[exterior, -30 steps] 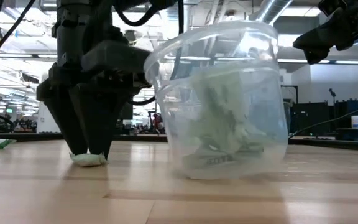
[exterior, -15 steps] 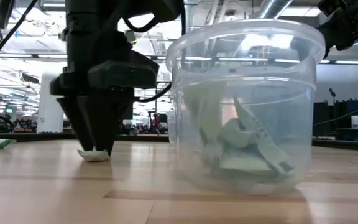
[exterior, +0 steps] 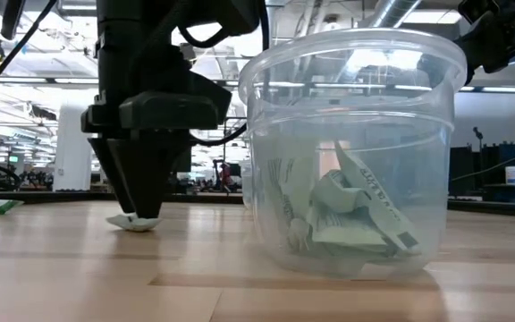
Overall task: Pick and place Stevia / Truvia into bins
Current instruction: Put the stevia packet into the top transparent container
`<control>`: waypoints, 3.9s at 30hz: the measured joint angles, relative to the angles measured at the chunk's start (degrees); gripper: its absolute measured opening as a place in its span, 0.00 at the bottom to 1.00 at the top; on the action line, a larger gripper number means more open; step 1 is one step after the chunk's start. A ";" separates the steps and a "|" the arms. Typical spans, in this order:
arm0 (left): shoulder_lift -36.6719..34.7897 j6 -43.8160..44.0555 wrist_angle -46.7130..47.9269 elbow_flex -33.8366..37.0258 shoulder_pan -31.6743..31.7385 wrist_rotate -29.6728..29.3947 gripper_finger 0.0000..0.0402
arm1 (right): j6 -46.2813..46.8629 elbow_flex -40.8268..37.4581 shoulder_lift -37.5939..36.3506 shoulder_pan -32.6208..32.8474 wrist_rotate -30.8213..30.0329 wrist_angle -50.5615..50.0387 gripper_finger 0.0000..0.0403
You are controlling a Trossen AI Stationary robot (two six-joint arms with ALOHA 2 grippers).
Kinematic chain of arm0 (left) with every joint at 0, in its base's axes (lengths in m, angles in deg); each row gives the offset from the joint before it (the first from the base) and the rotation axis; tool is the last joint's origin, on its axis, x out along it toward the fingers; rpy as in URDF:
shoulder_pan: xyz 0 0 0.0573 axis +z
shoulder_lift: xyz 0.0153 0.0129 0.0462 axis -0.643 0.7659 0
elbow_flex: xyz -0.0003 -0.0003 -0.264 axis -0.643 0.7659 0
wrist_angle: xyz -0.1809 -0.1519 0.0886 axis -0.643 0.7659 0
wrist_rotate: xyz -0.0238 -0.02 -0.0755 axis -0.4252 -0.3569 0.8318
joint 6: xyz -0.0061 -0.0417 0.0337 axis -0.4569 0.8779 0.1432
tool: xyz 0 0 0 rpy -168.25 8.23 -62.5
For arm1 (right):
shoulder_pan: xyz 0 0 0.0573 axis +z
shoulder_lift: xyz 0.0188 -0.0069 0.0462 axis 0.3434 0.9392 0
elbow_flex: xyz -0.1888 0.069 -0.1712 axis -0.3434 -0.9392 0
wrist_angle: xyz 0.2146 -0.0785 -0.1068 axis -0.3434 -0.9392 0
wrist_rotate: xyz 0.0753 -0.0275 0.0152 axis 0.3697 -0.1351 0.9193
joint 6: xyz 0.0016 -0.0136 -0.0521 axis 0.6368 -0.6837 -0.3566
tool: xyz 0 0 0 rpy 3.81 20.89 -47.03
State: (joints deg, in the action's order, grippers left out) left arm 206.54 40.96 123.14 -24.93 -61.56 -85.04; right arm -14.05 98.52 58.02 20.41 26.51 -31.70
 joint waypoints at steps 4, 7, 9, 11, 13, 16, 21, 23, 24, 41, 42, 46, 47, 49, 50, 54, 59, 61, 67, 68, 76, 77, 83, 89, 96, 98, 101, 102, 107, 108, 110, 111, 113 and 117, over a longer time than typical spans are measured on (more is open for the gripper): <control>-0.06 -0.92 0.01 0.00 0.00 -1.07 0.58 | 0.00 -0.01 0.00 -0.01 0.00 -0.20 0.15; -0.10 -2.59 0.16 0.00 -0.01 -3.88 0.58 | -0.01 -0.01 0.00 0.01 0.00 -0.18 0.15; -0.12 -3.59 0.51 -0.02 -0.02 -4.68 0.58 | 0.00 -0.01 0.00 -0.01 0.01 -0.20 0.15; -0.14 -4.99 0.49 -0.02 0.00 -4.79 0.58 | 0.00 -0.01 0.00 -0.01 0.01 -0.17 0.15; -0.16 -6.16 0.51 -0.04 -0.02 -4.84 0.58 | 0.00 -0.01 0.00 -0.01 0.00 -0.17 0.15; -0.19 -8.90 0.49 -0.07 -0.21 -4.20 0.58 | -0.01 -0.01 0.00 0.01 0.00 -0.17 0.15; -0.30 -14.94 0.59 -0.21 -0.31 -4.01 0.58 | 0.00 -0.01 0.00 -0.01 0.00 -0.17 0.15; -0.76 -18.05 0.99 -0.75 -0.47 -4.05 0.58 | 0.00 -0.01 0.00 0.00 0.01 -0.17 0.15; -1.06 -19.90 1.11 -1.14 -0.61 -4.03 0.58 | 0.00 -0.01 0.00 -0.01 0.00 -0.17 0.15; -2.98 -49.80 -3.42 -0.33 -1.89 4.05 0.58 | 0.00 -0.01 0.00 -0.01 0.01 -0.19 0.15; -2.98 -49.64 -3.68 -0.33 -1.65 3.43 0.58 | -0.01 -0.01 0.00 -0.01 0.00 -0.16 0.15; -2.73 -50.46 -4.58 -0.33 -1.19 3.27 0.58 | 0.00 -0.01 0.00 0.01 0.00 -0.15 0.15; -2.35 -51.48 -5.63 -0.33 -1.16 3.37 0.58 | 0.00 -0.01 0.00 0.01 0.00 -0.15 0.15; -1.95 -52.69 -5.53 -0.19 -1.16 3.49 0.58 | 0.00 -0.01 0.00 0.01 0.01 -0.18 0.15; -1.69 -52.76 -5.53 -0.15 -1.16 3.56 0.58 | 0.00 -0.01 0.00 -0.01 0.00 -0.16 0.15; -0.73 -52.77 -4.28 -0.15 -1.11 3.66 0.58 | -0.01 -0.01 0.00 -0.01 0.01 -0.17 0.15; 0.22 -52.79 -3.19 -0.15 -0.74 3.80 0.58 | -0.02 -0.01 -0.01 -0.01 0.01 -0.26 0.15; 0.61 -52.96 -3.72 -0.28 -0.54 4.63 0.58 | 0.00 -0.01 0.00 0.00 0.01 -0.46 0.15; 0.80 -52.93 -3.79 -0.20 0.51 6.32 0.58 | 0.00 0.01 0.00 0.01 0.00 -0.70 0.15; 0.80 -52.71 -3.74 -0.20 0.69 6.63 0.58 | 0.00 0.01 0.00 -0.01 0.00 -0.77 0.15; 1.23 -51.98 -4.49 -0.20 2.12 9.78 0.43 | -0.01 0.01 0.00 -0.01 0.01 -1.50 0.15; 1.24 -51.59 -4.62 -0.17 2.30 9.78 0.40 | 0.00 0.01 0.00 -0.01 0.00 -1.51 0.15; 1.30 -50.33 -4.85 -0.17 2.58 9.40 0.19 | 0.00 0.01 0.00 -0.01 0.00 -1.52 0.15; 1.45 -50.22 -4.25 -0.73 2.15 5.52 0.02 | 0.00 0.01 0.00 0.01 0.02 -1.51 0.15; 0.77 -53.69 0.02 -6.34 1.73 -4.95 0.01 | 0.00 0.01 0.00 0.00 0.01 -1.53 0.15; -0.96 -53.91 0.82 -6.88 1.64 -8.32 0.00 | 0.00 0.01 0.00 0.01 0.00 -1.51 0.15; -5.12 -54.00 1.15 -6.91 1.82 -14.98 0.00 | 0.00 0.01 0.01 0.01 0.01 -1.53 0.15; -6.79 -54.14 1.03 -6.89 1.92 -17.84 0.00 | 0.00 0.01 0.01 0.00 0.01 -1.53 0.15; -16.27 -58.72 -6.49 -3.76 3.66 -28.09 0.00 | 0.00 0.01 0.00 -0.01 0.00 -1.53 0.15; -18.19 -59.80 -9.13 -2.87 4.70 -27.82 0.00 | -0.01 0.01 0.02 0.01 0.01 -1.55 0.15; -22.09 -62.25 -16.46 -0.35 7.85 -24.69 0.00 | 0.00 0.01 0.00 0.00 0.01 -1.55 0.15; -23.97 -63.42 -20.29 1.22 9.85 -21.91 0.00 | 0.00 0.01 0.00 -0.01 0.02 -1.54 0.15; -26.89 -65.54 -27.97 4.65 14.47 -13.63 0.00 | -0.01 0.01 0.00 0.01 0.00 -1.55 0.15; -29.36 -67.02 -37.17 9.66 23.40 -0.59 0.00 | 0.00 0.01 0.00 -0.01 0.02 -1.55 0.15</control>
State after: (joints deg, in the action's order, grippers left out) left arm 177.18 -26.06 85.96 -15.27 -38.16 -85.64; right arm -14.05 98.53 58.02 20.40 26.53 -33.25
